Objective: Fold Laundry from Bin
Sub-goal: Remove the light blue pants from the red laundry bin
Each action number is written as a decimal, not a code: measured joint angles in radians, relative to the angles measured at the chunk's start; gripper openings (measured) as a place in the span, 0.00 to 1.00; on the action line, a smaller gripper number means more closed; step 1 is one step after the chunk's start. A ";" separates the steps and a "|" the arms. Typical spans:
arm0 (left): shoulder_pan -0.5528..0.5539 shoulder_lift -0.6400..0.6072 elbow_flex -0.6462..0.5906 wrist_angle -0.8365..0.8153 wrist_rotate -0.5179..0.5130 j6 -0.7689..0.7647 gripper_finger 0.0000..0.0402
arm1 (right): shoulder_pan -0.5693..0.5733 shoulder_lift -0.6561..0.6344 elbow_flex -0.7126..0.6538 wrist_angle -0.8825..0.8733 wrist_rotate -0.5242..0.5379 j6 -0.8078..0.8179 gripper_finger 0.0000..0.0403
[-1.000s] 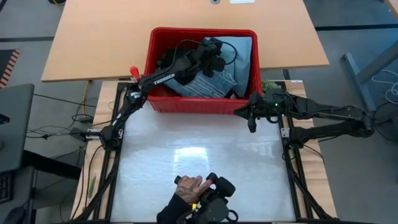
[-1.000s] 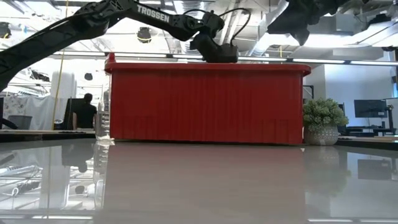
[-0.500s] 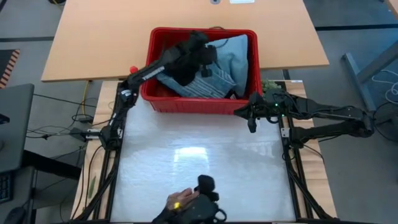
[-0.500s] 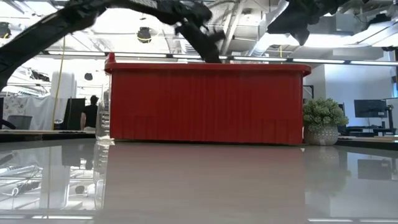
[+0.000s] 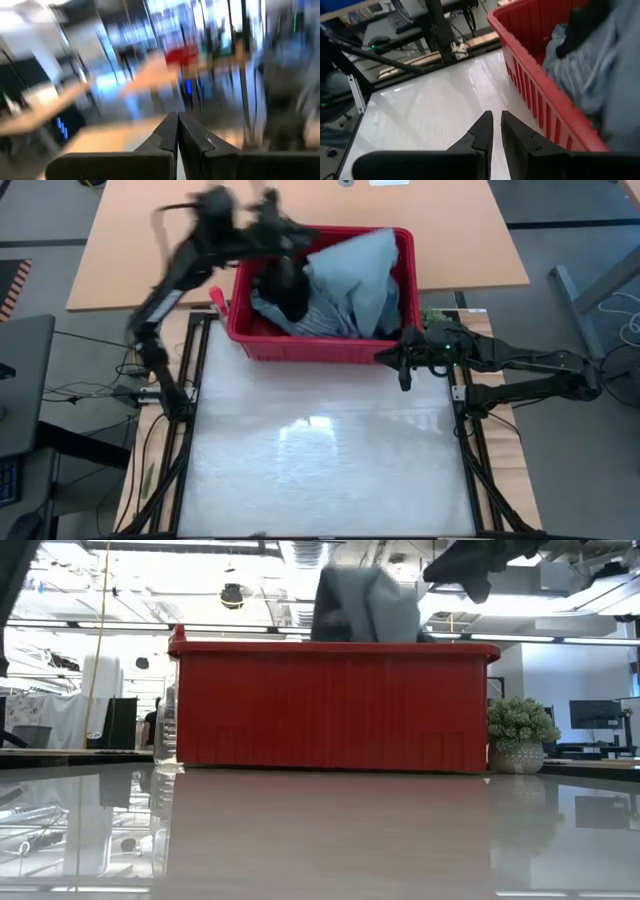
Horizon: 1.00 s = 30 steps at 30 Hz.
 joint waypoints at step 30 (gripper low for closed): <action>-0.064 -0.029 -0.330 -0.132 0.016 -0.442 0.54 | 0.000 -0.003 0.000 0.011 -0.108 -0.002 0.16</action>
